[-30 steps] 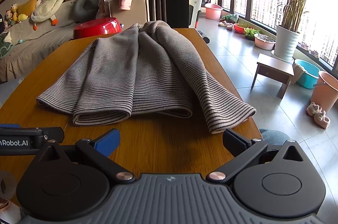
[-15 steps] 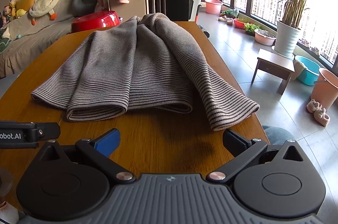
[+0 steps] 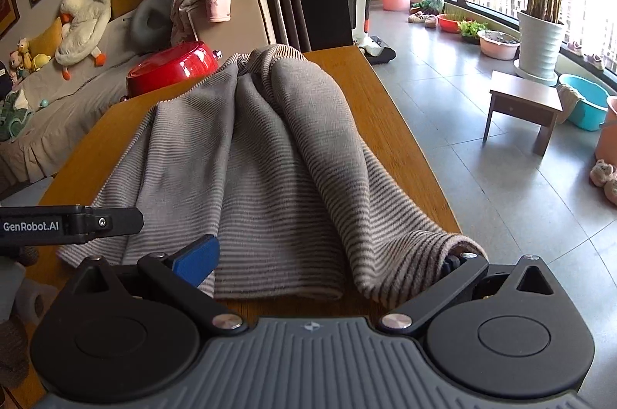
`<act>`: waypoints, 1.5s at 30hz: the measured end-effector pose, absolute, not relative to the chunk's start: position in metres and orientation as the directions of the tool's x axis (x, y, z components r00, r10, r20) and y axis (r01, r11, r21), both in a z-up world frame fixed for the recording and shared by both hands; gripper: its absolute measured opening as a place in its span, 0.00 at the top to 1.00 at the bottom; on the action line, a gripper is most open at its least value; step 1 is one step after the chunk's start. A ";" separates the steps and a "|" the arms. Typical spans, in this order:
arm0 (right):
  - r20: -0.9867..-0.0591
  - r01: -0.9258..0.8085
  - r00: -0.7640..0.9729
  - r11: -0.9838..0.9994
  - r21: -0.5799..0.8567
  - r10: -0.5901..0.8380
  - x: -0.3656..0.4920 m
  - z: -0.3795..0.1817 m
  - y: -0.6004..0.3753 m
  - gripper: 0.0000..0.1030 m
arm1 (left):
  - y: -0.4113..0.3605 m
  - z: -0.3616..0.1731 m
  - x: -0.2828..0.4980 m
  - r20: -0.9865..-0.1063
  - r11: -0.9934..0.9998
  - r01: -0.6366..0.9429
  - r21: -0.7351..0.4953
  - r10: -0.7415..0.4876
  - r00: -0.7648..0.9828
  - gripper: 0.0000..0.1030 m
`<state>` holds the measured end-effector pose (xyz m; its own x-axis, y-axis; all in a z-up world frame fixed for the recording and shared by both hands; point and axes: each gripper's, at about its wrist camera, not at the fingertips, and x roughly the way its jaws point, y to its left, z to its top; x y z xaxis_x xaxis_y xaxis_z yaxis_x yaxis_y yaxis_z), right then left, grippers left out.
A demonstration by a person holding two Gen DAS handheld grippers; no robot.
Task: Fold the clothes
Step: 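Grasp the sweater's folded-over layer with both grippers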
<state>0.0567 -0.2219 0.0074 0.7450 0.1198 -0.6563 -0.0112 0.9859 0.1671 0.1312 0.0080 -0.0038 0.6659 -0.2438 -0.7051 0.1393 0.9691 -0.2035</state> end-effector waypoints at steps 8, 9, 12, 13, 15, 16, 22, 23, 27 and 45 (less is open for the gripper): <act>-0.581 -0.122 0.805 0.992 0.038 0.121 0.116 0.016 -0.201 0.00 | 0.009 -0.025 0.181 -0.667 0.959 0.151 -0.240 -0.275 0.693 0.00; -0.591 -0.129 0.796 0.990 0.048 0.133 0.125 0.012 -0.198 0.00 | 0.008 -0.028 0.180 -0.668 0.967 0.143 -0.211 -0.249 0.701 0.00; -0.634 -0.157 0.742 0.976 0.152 0.218 0.149 -0.007 -0.195 0.00 | 0.005 -0.032 0.174 -0.669 0.984 0.124 -0.129 -0.179 0.721 0.00; -0.621 -0.150 0.753 0.976 0.156 0.215 0.149 -0.010 -0.194 0.00 | 0.005 -0.033 0.171 -0.669 0.984 0.129 -0.123 -0.178 0.722 0.00; -0.604 -0.147 0.768 0.977 0.157 0.213 0.146 -0.013 -0.192 0.00 | 0.006 -0.033 0.165 -0.667 0.984 0.139 -0.111 -0.177 0.723 0.00; -0.604 -0.147 0.768 0.976 0.158 0.214 0.144 -0.014 -0.193 0.00 | 0.006 -0.034 0.161 -0.667 0.984 0.143 -0.105 -0.176 0.724 0.00; -0.611 -0.184 0.746 0.964 0.192 0.265 0.118 -0.019 -0.201 0.00 | 0.013 -0.034 0.117 -0.670 0.982 0.161 -0.100 -0.186 0.719 0.00; -0.612 -0.201 0.740 0.960 0.196 0.280 0.111 -0.019 -0.202 0.00 | 0.015 -0.033 0.107 -0.672 0.981 0.168 -0.101 -0.191 0.716 0.00; -0.619 -0.269 0.708 0.940 0.209 0.340 0.075 -0.016 -0.205 0.00 | 0.026 -0.030 0.074 -0.689 0.974 0.194 -0.118 -0.221 0.690 0.00; -0.501 -0.355 0.824 0.930 -0.091 0.265 0.072 0.061 -0.200 0.01 | 0.018 0.004 0.166 -0.602 0.968 0.250 -0.034 -0.219 0.768 0.00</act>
